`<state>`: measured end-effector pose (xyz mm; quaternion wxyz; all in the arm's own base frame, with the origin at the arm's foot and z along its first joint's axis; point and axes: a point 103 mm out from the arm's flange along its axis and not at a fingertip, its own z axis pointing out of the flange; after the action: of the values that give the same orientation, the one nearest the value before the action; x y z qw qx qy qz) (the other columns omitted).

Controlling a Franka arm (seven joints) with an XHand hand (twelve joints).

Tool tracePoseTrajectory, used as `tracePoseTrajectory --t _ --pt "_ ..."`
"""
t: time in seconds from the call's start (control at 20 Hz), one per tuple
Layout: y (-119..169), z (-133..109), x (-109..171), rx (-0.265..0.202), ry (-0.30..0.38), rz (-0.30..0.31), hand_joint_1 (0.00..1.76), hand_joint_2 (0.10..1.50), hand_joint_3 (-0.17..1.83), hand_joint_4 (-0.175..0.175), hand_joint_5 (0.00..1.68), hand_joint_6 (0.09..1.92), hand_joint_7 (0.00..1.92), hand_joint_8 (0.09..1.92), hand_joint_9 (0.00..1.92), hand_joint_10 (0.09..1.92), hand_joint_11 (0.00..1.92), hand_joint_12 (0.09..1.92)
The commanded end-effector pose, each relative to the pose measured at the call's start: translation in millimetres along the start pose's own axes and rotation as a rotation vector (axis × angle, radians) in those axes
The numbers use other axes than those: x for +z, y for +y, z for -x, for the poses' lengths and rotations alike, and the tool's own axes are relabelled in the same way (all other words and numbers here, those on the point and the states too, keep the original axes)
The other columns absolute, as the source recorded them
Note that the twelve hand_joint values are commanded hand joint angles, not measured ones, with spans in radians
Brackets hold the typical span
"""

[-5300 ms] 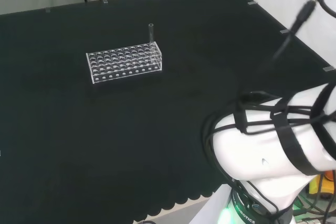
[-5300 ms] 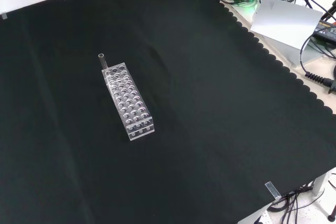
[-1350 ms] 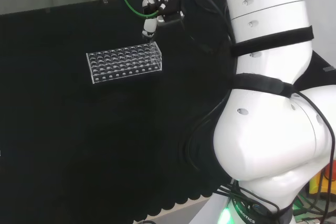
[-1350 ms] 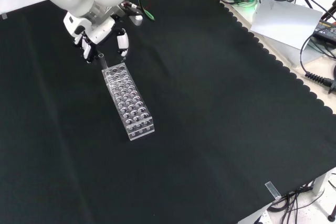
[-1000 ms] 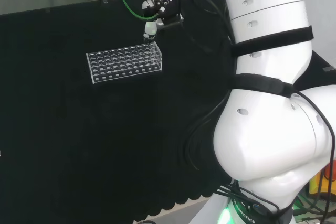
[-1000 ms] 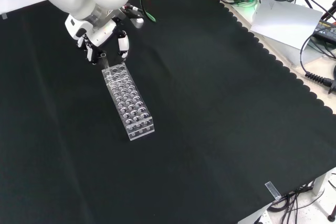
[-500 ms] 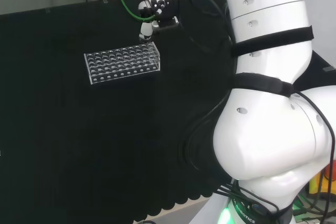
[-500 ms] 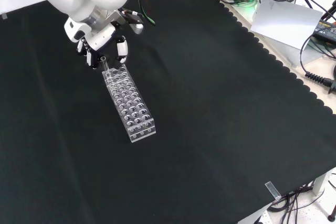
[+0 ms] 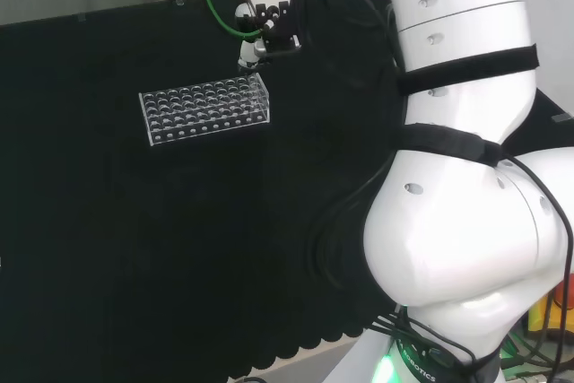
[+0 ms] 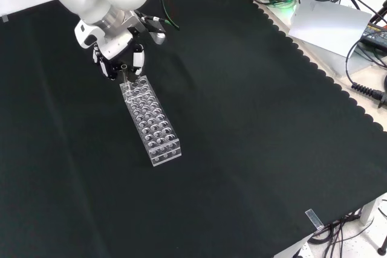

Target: Pick up the test tube.

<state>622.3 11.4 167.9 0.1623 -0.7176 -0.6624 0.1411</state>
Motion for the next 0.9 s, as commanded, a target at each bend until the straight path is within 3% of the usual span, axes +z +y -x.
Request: tracePoseTrajectory --t 0.05,0.45,0.9 --pt "-4 8 -19 0.052 0.147 0.158 1.22 0.68 0.59 -0.175 1.31 0.56 1.64 0.58 1.50 0.57 0.89 1.19" --pt "-16 17 -44 0.044 0.172 0.195 1.22 0.66 0.61 -0.175 1.34 0.52 1.67 0.57 1.56 0.54 0.99 1.13" --pt "-39 26 -91 0.024 0.202 0.251 1.22 0.66 0.61 -0.175 1.34 0.52 1.67 0.57 1.57 0.54 1.00 1.13"
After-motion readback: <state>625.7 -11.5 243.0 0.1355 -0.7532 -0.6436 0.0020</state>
